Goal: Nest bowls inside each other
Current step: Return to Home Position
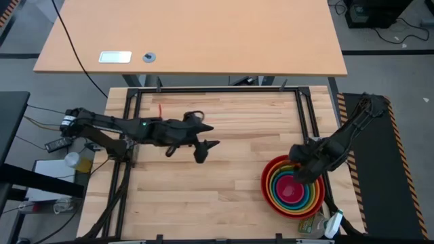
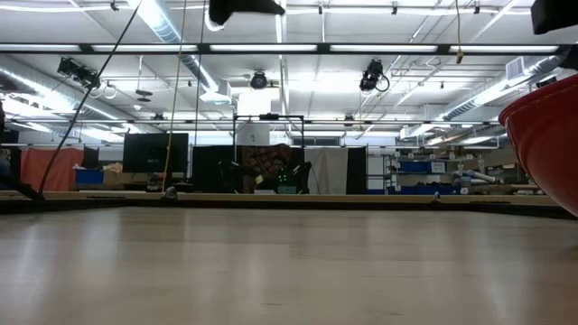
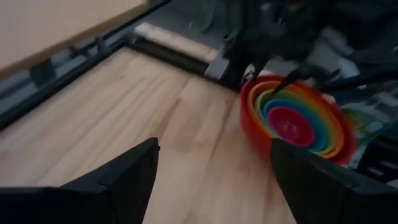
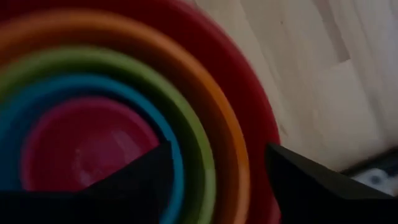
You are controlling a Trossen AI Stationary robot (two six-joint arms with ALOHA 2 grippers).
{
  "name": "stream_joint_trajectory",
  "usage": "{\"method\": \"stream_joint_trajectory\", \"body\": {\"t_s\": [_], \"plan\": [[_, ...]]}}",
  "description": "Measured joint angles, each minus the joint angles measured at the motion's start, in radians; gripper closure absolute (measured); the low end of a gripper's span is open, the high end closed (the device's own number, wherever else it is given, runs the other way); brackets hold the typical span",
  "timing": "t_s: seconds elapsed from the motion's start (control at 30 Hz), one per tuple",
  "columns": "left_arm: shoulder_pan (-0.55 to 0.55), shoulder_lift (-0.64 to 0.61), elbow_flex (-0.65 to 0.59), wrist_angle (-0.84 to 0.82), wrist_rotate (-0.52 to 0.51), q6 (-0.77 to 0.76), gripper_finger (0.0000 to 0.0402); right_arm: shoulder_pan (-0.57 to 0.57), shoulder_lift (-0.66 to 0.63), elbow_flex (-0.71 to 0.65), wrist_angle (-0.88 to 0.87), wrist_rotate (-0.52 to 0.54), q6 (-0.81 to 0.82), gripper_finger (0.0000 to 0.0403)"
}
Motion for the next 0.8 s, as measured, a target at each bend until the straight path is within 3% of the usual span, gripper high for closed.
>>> {"method": "stream_joint_trajectory", "body": {"t_s": [0.27, 0.4, 0.53, 0.67, 0.8], "plan": [[0.046, -0.236, -0.186, 0.087, -0.002, 0.024, 0.0142, -0.017, -0.310, -0.160, 0.272, 0.158, 0.119, 0.0170], [0.098, -0.395, -0.380, 0.219, -0.003, -0.024, 0.0172, -0.064, -0.449, -0.245, 0.391, 0.268, 0.115, 0.0187], [0.135, -0.526, -0.625, 0.463, 0.007, -0.111, 0.0201, -0.135, -0.587, -0.353, 0.526, 0.350, 0.088, 0.0204], [0.168, -0.636, -0.824, 0.661, 0.011, -0.201, 0.0231, -0.226, -0.694, -0.464, 0.698, 0.364, 0.010, 0.0219], [0.198, -0.734, -0.933, 0.702, 0.011, -0.247, 0.0258, -0.327, -0.765, -0.553, 0.851, 0.352, -0.078, 0.0230]]}}
